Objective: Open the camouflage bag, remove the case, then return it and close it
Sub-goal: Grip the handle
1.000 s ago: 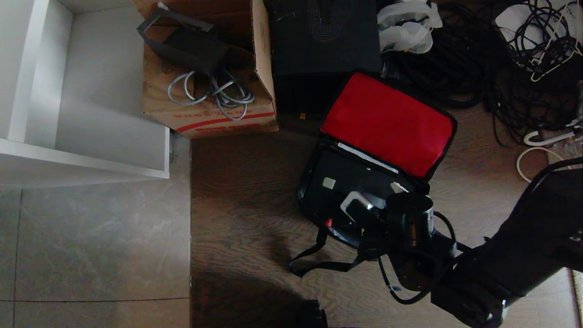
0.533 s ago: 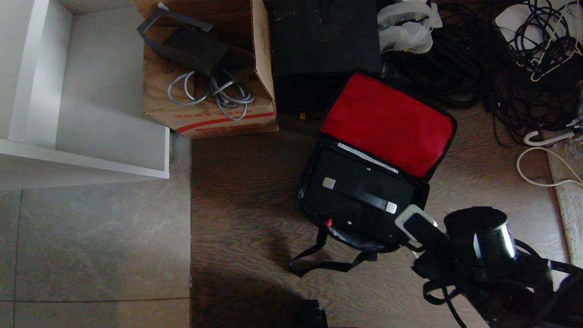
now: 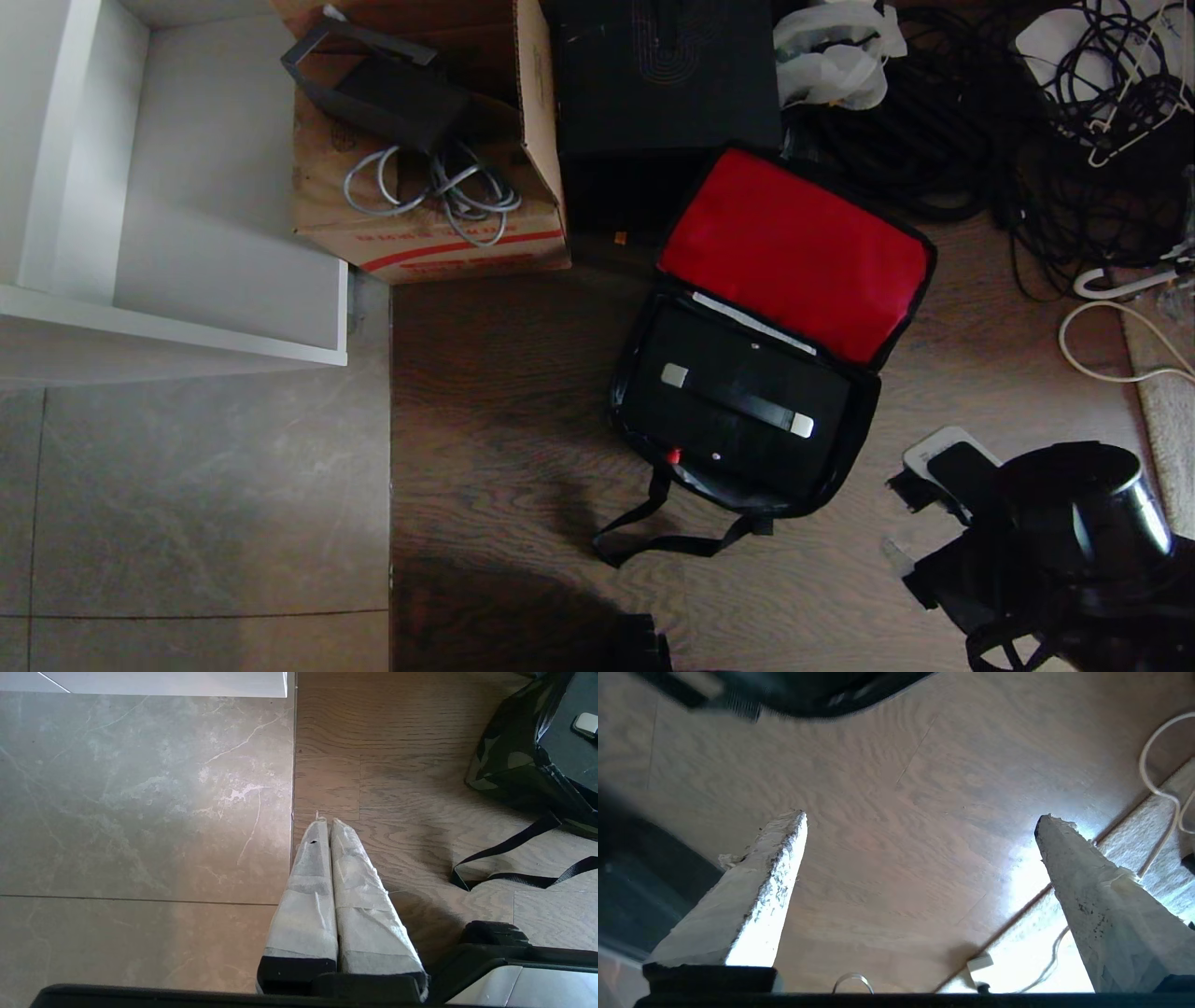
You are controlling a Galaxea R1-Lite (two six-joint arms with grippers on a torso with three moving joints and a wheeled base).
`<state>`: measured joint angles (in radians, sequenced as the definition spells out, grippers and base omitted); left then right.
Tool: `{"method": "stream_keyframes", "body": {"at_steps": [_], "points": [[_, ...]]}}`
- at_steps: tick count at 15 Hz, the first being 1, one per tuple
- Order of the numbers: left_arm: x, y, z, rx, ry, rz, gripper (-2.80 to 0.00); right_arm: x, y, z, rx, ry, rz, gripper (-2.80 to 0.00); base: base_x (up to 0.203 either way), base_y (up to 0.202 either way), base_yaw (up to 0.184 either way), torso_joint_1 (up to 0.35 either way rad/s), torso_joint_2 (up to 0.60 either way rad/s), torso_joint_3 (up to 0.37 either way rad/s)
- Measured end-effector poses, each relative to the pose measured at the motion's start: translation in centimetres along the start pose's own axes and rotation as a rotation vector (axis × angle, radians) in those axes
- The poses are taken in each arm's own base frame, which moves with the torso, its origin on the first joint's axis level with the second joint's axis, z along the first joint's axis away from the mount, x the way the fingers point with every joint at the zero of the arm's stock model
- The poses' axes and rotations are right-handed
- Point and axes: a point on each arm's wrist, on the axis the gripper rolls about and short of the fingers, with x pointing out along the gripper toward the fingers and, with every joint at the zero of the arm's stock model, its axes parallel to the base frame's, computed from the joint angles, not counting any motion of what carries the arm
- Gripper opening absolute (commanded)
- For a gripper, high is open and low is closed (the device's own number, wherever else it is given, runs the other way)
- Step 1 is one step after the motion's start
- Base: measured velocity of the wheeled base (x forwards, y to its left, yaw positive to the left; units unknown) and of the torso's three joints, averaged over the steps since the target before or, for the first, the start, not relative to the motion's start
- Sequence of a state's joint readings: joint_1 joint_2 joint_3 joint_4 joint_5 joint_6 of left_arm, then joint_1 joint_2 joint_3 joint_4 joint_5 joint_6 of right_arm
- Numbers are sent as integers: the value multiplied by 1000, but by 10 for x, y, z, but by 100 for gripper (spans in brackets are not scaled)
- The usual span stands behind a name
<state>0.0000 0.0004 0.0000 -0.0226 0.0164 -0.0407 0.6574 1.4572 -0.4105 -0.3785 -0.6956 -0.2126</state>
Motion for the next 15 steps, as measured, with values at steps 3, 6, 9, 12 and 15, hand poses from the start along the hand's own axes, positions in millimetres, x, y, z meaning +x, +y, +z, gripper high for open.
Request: {"method": "stream_keyframes", "body": {"at_steps": [3,6,9,12,15], "points": [[0,0,0,0,0,0,-280,-3,-2,-4,-6,11,1,0,0,0,0,0,0,0],[0,0,0,0,0,0,-280,-4,-4,-2,1,3,-3,0,0,0,0,0,0,0],[0,0,0,1,0,0,-280,-5,-5,-1,5,-1,-4,0,0,0,0,0,0,0],[0,0,0,2,0,0,-280,-5,-5,0,7,-3,-7,0,0,0,0,0,0,0],[0,0,0,2,0,0,-280,-5,-6,1,7,-2,-28,0,0,0,0,0,0,0]]}}
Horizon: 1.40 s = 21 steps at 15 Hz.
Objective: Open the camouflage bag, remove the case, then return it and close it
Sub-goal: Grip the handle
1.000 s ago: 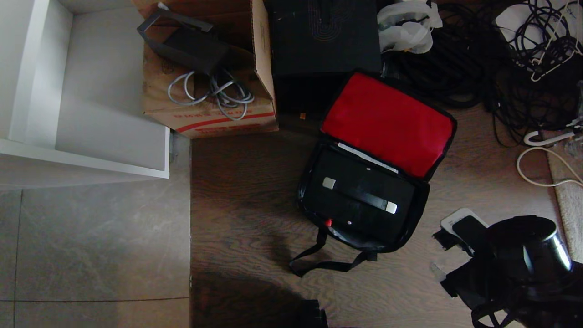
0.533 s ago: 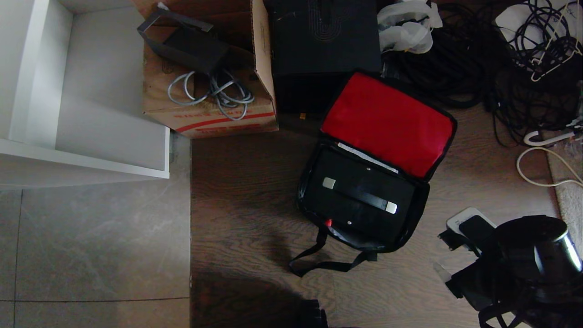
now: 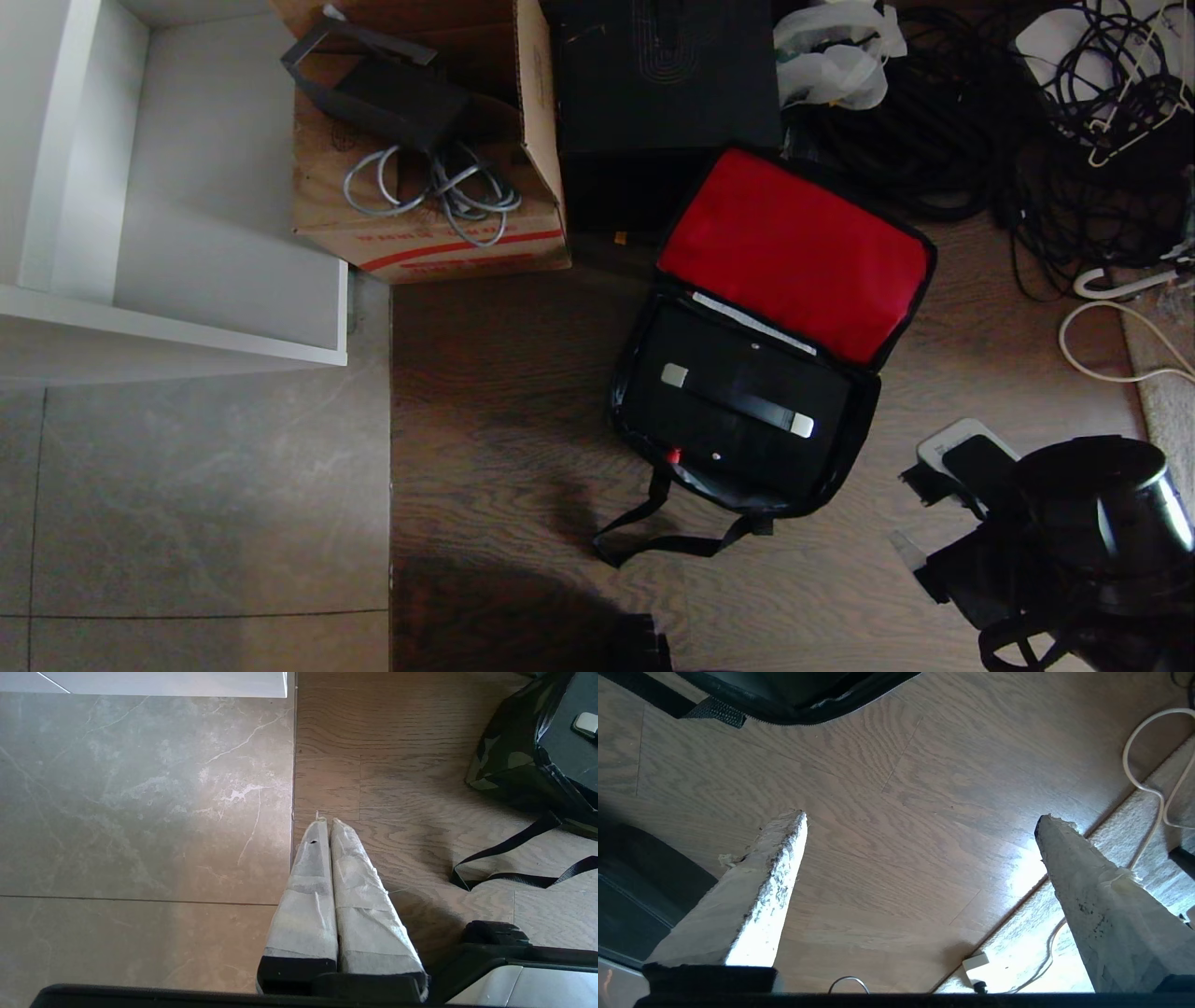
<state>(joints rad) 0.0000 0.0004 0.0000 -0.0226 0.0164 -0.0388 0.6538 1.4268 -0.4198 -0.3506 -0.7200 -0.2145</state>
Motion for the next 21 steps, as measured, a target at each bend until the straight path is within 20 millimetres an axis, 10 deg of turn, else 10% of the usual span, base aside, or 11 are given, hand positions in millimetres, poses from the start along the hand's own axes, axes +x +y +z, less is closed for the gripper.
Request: {"method": "stream_keyframes", "body": {"at_steps": [21], "points": [[0,0,0,0,0,0,-280,0,-1,2,1,-6,-4,0,-53,0,0,0,0,0]]}}
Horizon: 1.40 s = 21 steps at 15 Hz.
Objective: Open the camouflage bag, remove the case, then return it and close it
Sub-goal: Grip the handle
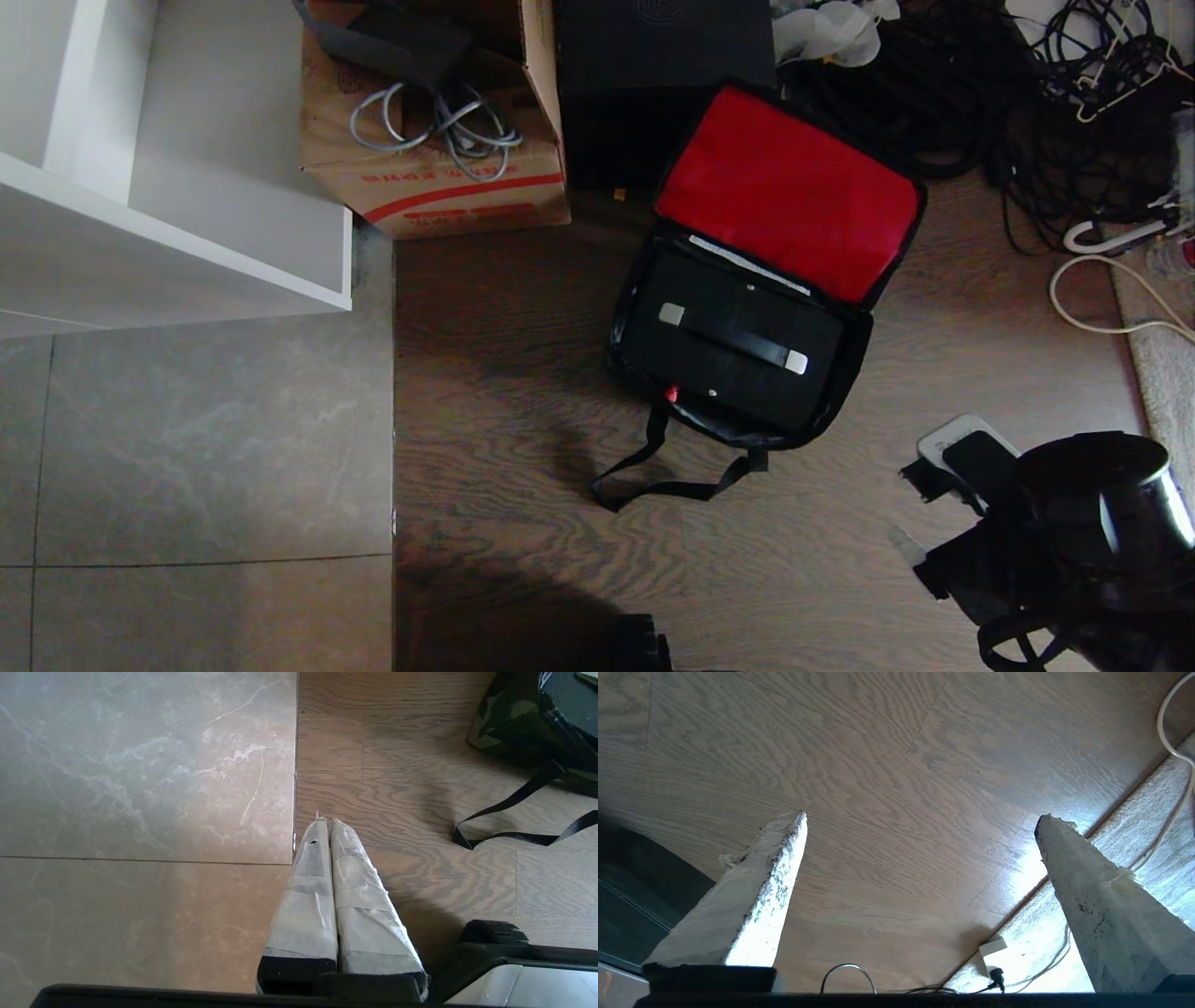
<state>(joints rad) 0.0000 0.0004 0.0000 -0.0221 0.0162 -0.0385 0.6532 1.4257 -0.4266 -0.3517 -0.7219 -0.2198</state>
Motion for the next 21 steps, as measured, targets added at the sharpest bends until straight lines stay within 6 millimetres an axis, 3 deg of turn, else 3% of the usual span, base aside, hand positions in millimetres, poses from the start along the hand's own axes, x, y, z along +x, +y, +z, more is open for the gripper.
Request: {"method": "stream_keyframes", "body": {"at_steps": [21], "points": [[0,0,0,0,0,0,-280,3,2,4,-9,-2,3,0,-16,0,0,0,0,0]]}}
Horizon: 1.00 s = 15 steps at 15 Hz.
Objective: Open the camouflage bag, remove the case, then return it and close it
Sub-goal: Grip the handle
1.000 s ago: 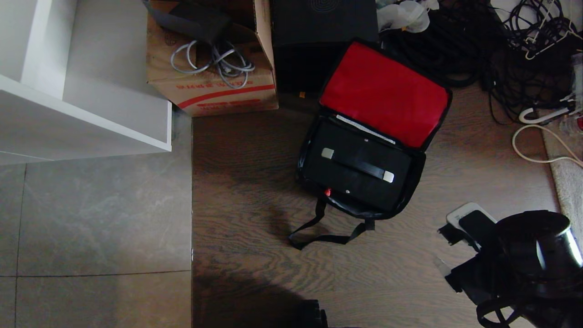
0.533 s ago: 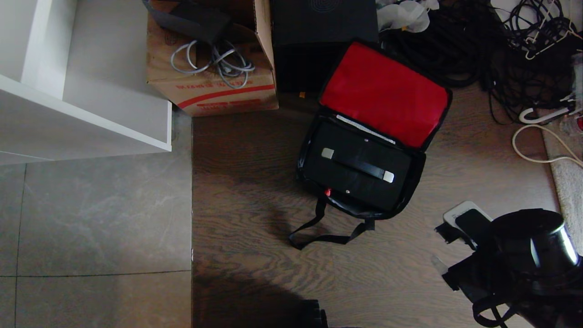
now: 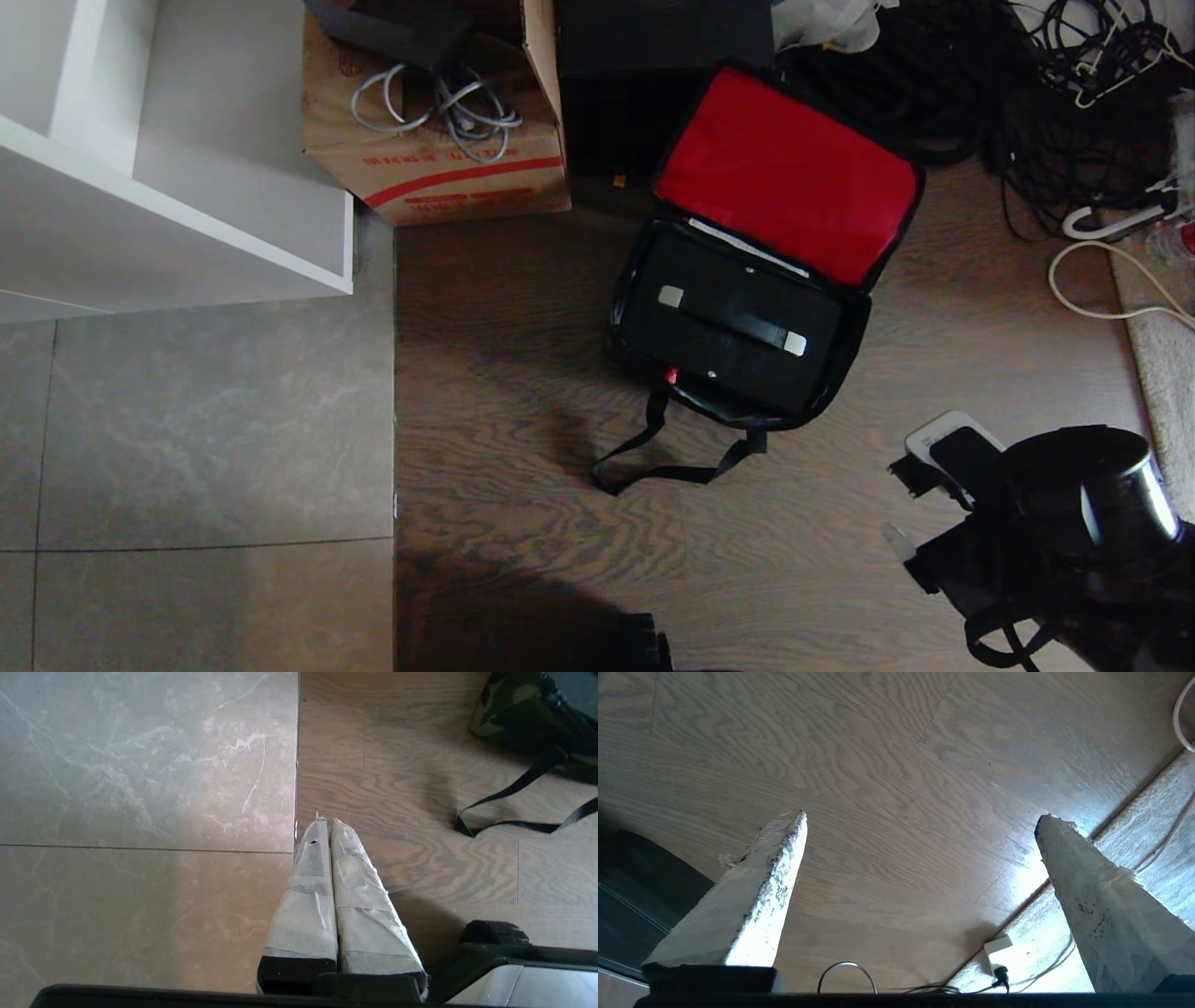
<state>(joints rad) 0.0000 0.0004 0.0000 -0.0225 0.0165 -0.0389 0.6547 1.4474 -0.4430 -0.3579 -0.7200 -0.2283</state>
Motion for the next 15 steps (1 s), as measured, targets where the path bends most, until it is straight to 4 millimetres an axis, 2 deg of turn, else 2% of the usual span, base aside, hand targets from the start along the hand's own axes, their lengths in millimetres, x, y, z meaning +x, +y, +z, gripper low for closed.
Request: {"method": "stream_keyframes", "body": {"at_steps": [3,5,11,13,15], "points": [[0,0,0,0,0,0,-280,1,0,2,-11,0,-2,0,0,0,0,0,0,0],[0,0,0,0,0,0,-280,5,2,11,-40,-3,-24,0,0,0,0,0,0,0],[0,0,0,0,0,0,-280,33,11,77,-157,-63,-123,0,0,0,0,0,0,0],[0,0,0,0,0,0,-280,45,22,99,-170,-98,-131,0,0,0,0,0,0,0],[0,0,0,0,0,0,-280,59,39,112,-229,-104,-133,0,0,0,0,0,0,0]]}}
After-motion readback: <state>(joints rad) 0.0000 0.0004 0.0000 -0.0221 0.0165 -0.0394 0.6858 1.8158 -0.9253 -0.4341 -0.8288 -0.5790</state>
